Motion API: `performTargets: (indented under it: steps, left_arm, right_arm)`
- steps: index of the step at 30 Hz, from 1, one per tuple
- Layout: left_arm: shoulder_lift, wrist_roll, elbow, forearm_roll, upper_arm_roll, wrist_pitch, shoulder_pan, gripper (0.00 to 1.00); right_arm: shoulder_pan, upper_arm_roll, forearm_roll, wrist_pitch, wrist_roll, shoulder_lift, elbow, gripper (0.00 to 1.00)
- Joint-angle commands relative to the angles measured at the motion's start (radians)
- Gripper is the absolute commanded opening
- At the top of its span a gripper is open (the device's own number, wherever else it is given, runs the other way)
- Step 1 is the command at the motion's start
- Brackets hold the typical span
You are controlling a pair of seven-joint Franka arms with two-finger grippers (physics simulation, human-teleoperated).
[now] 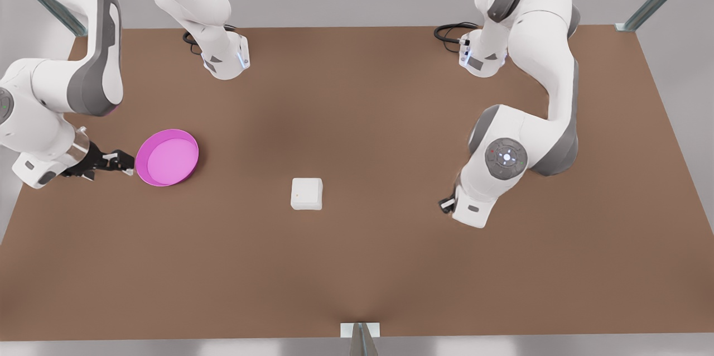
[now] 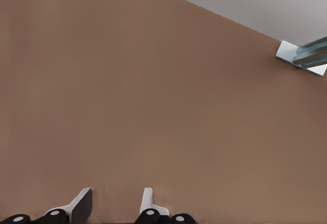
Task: Pack egg into the box and close the box lid
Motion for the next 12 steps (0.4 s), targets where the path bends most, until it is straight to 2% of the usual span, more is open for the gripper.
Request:
performTargets:
  steps: [1, 2, 3, 5, 12]
  left_arm:
    - [-0.269, 0.809, -0.412, 0.056, 0.017, -0.031, 0.054, 1.0]
    - [-0.331, 0.824, -0.388, -0.067, 0.051, -0.065, 0.122, 1.0]
    - [-0.342, 0.826, -0.383, -0.018, 0.065, -0.139, 0.07, 1.0]
    - [-0.34, 0.826, -0.29, -0.033, 0.109, -0.253, 0.067, 1.0]
    - [-0.339, 0.823, -0.281, -0.107, 0.152, -0.211, 0.067, 1.0]
  right_arm:
    - [-0.001, 0.001, 0.002, -0.008, -0.019, -0.002, 0.002, 1.0]
    - [0.001, 0.001, 0.0, -0.008, -0.019, -0.002, 0.002, 1.0]
    - [0.001, 0.001, 0.0, -0.008, -0.019, -0.002, 0.002, 1.0]
    - [0.002, 0.005, 0.0, -0.009, -0.017, -0.002, 0.001, 1.0]
    - [0.001, 0.005, 0.002, -0.008, -0.02, 0.0, 0.001, 1.0]
